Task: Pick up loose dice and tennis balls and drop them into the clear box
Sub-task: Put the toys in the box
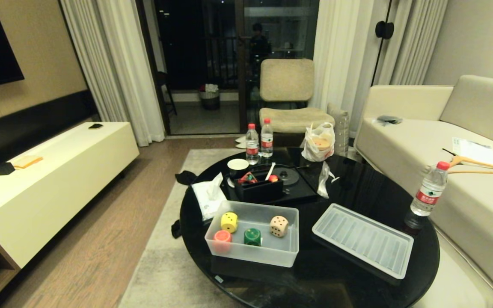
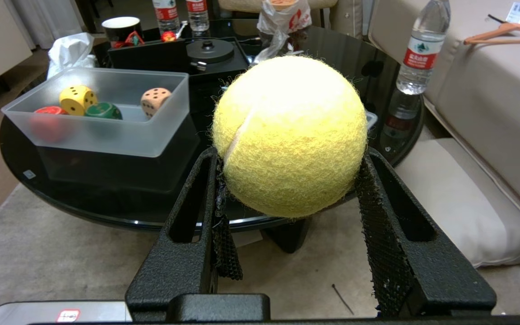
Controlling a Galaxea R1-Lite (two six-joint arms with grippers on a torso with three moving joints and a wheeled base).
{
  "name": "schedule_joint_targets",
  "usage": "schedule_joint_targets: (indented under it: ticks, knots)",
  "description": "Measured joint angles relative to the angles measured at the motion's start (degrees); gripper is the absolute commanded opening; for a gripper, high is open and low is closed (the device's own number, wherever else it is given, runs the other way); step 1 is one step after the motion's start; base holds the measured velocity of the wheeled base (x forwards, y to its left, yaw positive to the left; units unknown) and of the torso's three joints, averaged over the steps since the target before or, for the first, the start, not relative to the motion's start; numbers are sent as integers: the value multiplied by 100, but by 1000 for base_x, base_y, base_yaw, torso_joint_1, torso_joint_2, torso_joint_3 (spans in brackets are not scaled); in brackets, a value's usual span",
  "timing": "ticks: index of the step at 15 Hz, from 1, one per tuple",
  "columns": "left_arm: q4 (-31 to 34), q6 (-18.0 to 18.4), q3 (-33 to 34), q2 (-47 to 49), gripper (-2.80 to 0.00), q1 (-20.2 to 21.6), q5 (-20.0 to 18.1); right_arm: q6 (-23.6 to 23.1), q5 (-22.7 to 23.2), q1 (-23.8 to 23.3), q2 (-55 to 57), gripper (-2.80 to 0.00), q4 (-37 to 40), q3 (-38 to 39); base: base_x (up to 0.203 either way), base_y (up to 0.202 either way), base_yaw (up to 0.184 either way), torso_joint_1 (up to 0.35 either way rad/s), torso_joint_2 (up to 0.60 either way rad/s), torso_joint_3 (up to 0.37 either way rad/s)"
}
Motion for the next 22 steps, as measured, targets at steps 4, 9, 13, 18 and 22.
schedule_joint_targets:
  ticks: [4,9,13,18,22]
  knots:
    - [3,-4,0,0,-280,-5,3,0,6,-6,0,-280,-2,0,0,0,0,0,0,0]
    - [4,16,0,0,-280,1,4,3,5,-4,0,-280,-2,0,0,0,0,0,0,0]
    - [2,16,0,0,-280,-2,5,1,2,-4,0,-280,-2,0,0,0,0,0,0,0]
    - [2,15,0,0,-280,-2,4,31,-5,-4,0,-280,-2,0,0,0,0,0,0,0]
    - [2,85,0,0,-280,-2,-6,27,-5,-4,0,-280,-2,0,0,0,0,0,0,0]
